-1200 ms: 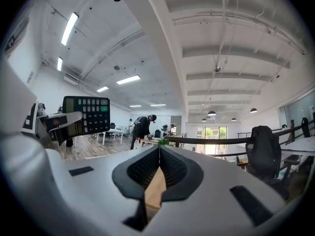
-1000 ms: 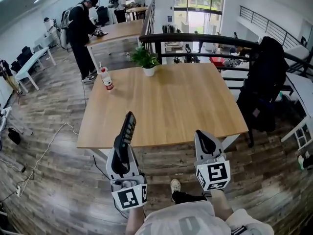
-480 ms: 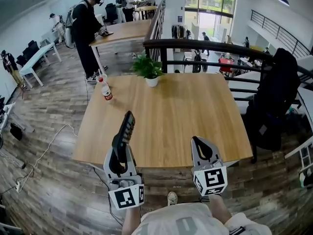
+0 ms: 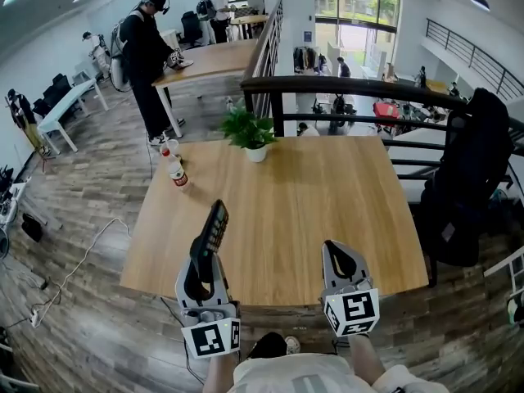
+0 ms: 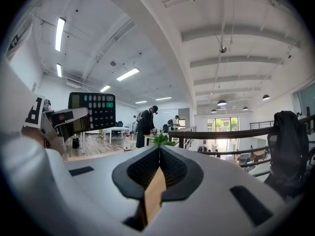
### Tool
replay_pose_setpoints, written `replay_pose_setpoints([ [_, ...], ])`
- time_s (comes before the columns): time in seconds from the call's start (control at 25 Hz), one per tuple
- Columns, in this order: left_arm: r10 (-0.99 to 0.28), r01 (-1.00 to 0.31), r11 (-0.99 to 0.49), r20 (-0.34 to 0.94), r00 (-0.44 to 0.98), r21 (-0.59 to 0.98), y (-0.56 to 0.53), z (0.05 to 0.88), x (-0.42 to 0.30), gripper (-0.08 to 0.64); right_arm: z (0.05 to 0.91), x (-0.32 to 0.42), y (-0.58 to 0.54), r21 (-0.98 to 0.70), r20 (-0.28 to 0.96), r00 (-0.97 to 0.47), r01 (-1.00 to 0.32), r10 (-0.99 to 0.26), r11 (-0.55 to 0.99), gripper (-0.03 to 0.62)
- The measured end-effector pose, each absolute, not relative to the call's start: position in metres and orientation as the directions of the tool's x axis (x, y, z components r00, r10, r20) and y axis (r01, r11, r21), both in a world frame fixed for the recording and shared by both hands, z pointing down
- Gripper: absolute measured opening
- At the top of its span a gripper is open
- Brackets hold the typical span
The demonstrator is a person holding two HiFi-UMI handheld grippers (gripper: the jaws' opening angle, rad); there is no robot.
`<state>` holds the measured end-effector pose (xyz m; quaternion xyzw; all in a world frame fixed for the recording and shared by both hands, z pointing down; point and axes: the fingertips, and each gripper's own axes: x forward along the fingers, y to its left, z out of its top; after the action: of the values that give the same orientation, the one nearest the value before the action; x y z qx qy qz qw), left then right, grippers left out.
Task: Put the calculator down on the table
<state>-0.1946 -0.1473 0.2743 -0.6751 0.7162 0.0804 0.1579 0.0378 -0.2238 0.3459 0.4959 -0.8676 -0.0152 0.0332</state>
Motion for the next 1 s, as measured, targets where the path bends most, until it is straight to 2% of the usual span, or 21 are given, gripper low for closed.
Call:
replay_pose_setpoints([
  [0.6,-0.931,-0.995,-0.058,-0.354,0.085,-0.085,-0.241,0.267,-0.176,0.115,0.32,0.059,-0.275,0.064,-0.015,-0.398,-0.916,-0.917,0.396,0.018],
  [1.0,-0.92,-0.988,-0.091,-0.369,0.131,-0.125,-0.281,0.258,-0.174,0.115,0.32,0.061,-0.308,0.069,-0.027,-0.385,-0.921,-0.922,0.383,0.018],
])
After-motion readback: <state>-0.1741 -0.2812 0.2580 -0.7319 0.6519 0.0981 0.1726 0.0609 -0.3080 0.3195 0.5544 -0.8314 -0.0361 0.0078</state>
